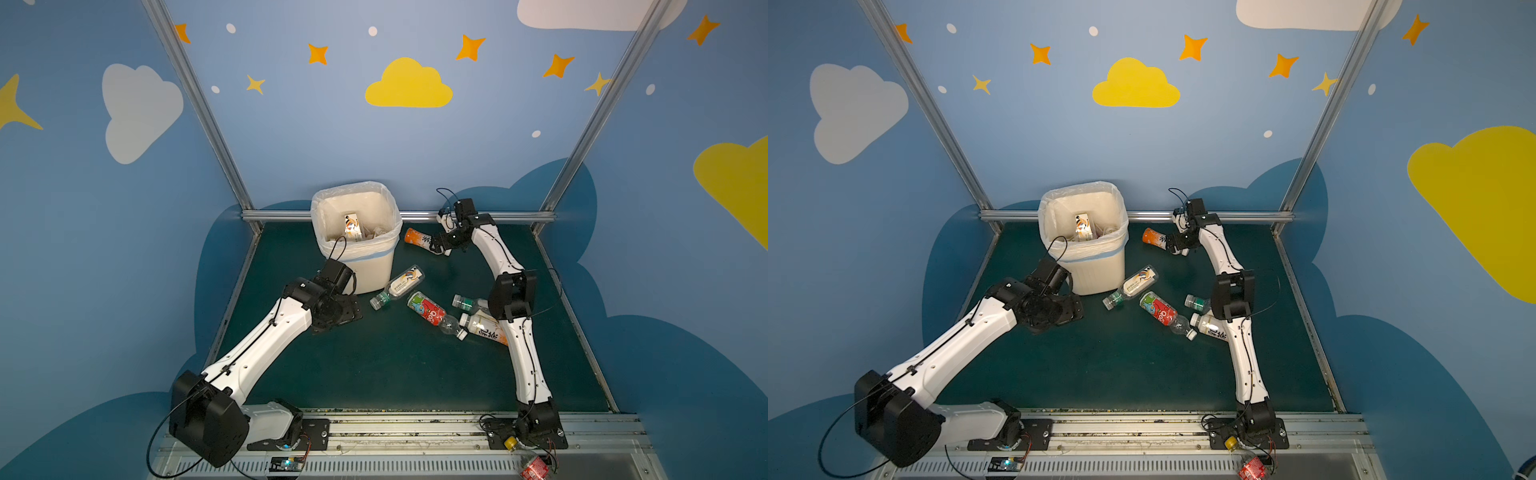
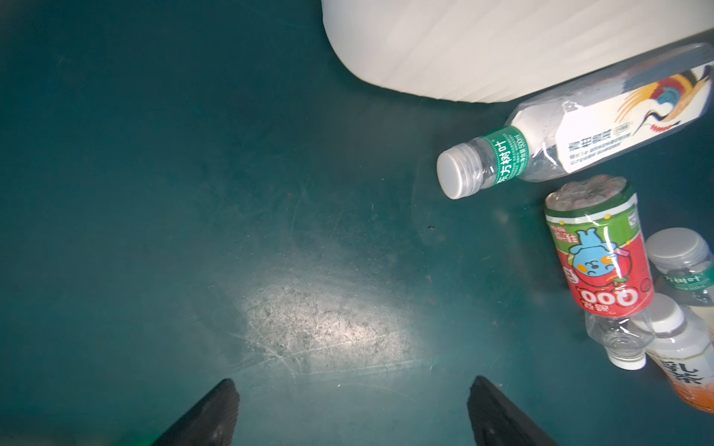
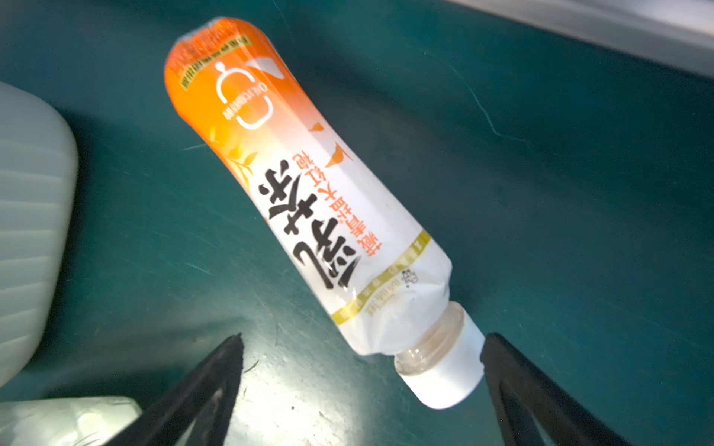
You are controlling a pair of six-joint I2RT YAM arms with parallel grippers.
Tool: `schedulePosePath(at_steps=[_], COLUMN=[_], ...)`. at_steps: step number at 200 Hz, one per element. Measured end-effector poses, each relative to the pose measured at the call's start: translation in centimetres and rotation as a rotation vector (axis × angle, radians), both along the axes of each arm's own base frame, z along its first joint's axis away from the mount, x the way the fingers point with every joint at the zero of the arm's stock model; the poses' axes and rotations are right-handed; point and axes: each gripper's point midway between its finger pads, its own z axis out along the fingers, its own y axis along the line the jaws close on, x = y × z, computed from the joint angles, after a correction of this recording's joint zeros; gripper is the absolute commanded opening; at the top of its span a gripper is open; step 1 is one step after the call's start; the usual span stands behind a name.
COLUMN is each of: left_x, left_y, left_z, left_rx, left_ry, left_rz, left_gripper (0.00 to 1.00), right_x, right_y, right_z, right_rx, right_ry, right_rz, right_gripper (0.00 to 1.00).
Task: Throw the plastic bottles in the bin
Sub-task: Pick up the plastic bottle from the top-center of the table.
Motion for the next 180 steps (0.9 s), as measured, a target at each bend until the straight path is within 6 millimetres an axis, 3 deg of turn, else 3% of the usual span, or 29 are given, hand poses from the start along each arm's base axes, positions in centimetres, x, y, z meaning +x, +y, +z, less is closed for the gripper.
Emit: schedulePosePath(at_steps=[86,120,180], left_x=[-0.3,-0.5,-1.0], left_y=[1.2,1.7,2.4], left_z=[0.9,0.8,1.2], left_rx=[-0.003,-0.001,0.003], left_ry=[-0.022,-0.020,-0.025], left_rz=[0.016,0.019,0.016], left_gripper=[0.94,0.94,0.94], right_x=[-0.9,-1.4,-1.1], right_y=[0.9,1.9,1.7], right_z=[-1.1,-1.2,-1.5], right_rx=[-0.022,-0.046,-0.111], right_ry=[0.034,0.033,0.013], right_rz=[0.015,0.028,-0.036], right_gripper=[0.94,0.86,0.88])
